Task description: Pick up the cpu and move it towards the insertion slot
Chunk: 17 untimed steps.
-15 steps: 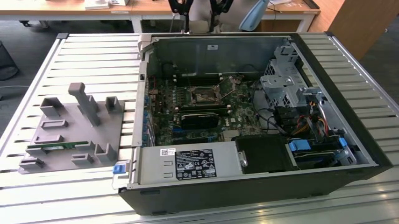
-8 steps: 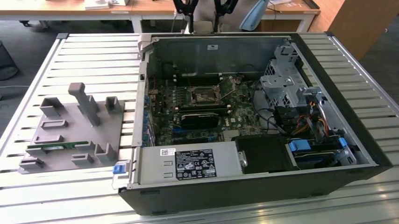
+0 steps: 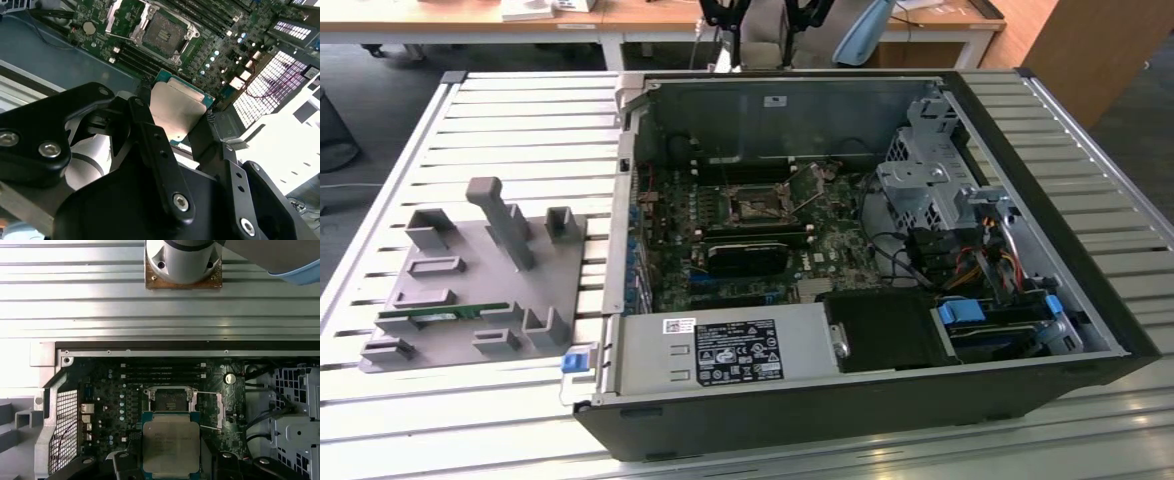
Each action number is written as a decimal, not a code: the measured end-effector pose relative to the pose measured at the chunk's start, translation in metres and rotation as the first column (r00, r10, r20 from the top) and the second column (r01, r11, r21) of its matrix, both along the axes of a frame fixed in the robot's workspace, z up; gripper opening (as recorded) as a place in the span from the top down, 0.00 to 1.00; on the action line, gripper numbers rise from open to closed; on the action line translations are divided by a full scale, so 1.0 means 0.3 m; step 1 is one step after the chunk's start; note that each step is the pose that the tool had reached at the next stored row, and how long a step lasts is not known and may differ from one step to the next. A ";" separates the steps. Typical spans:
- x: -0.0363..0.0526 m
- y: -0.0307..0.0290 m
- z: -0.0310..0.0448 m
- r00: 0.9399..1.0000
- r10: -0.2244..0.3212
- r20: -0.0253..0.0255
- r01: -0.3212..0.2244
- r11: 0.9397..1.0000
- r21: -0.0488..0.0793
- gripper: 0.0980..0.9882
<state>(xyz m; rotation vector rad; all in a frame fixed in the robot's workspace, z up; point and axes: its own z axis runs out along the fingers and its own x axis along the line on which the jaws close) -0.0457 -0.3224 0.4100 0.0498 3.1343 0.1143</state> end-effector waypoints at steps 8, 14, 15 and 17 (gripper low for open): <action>0.010 0.032 -0.004 1.000 -0.010 0.000 0.010 1.000 0.000 0.50; 0.044 0.041 -0.007 1.000 -0.018 0.000 0.018 1.000 0.000 0.50; 0.049 0.042 -0.008 1.000 -0.020 0.000 0.020 1.000 0.000 0.50; 0.058 0.044 -0.010 1.000 -0.024 0.000 0.024 1.000 0.000 0.50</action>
